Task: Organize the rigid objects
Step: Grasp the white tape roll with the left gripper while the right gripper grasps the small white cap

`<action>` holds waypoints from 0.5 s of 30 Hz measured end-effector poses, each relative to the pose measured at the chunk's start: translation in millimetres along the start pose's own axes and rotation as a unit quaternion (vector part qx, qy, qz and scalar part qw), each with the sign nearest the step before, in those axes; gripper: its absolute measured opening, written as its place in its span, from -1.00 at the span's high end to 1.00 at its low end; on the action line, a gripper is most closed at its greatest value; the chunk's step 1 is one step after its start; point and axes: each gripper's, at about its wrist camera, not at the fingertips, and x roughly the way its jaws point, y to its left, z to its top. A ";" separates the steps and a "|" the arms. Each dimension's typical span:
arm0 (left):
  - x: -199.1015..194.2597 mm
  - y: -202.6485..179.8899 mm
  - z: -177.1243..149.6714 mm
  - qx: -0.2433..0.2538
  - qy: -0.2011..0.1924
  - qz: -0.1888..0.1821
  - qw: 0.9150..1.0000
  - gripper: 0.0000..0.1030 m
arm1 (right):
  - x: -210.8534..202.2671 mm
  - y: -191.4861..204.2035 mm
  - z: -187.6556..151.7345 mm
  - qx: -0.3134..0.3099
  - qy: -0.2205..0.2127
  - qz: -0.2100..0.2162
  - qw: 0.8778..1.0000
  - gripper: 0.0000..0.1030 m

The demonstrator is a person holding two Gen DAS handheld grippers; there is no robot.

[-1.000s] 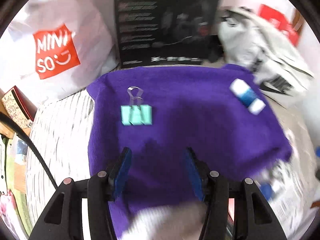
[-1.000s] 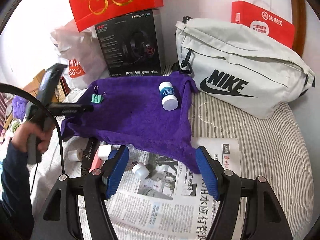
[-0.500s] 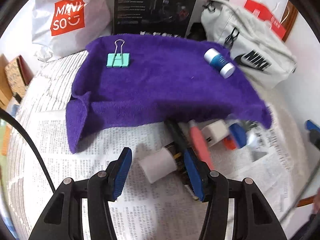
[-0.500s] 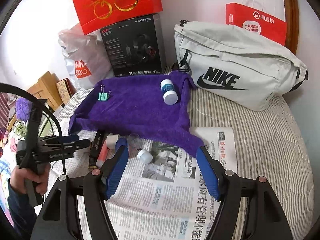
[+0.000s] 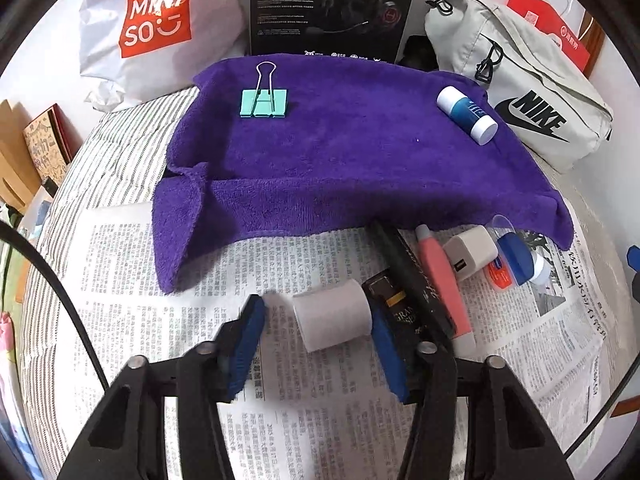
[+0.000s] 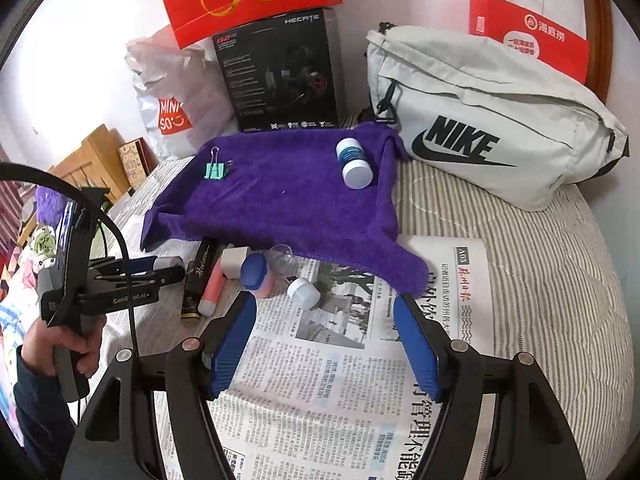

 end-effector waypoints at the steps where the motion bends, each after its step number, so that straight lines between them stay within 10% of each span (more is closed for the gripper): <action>1: 0.9 -0.8 0.0 0.001 -0.003 0.000 1.000 0.31 | 2.0 -0.1 -0.8 0.000 0.002 0.000 1.000 -0.37; 15: -3.4 -2.3 -9.9 0.023 -0.033 0.007 0.999 0.32 | 67.0 9.2 -4.7 -0.056 0.040 -0.008 0.998 -0.32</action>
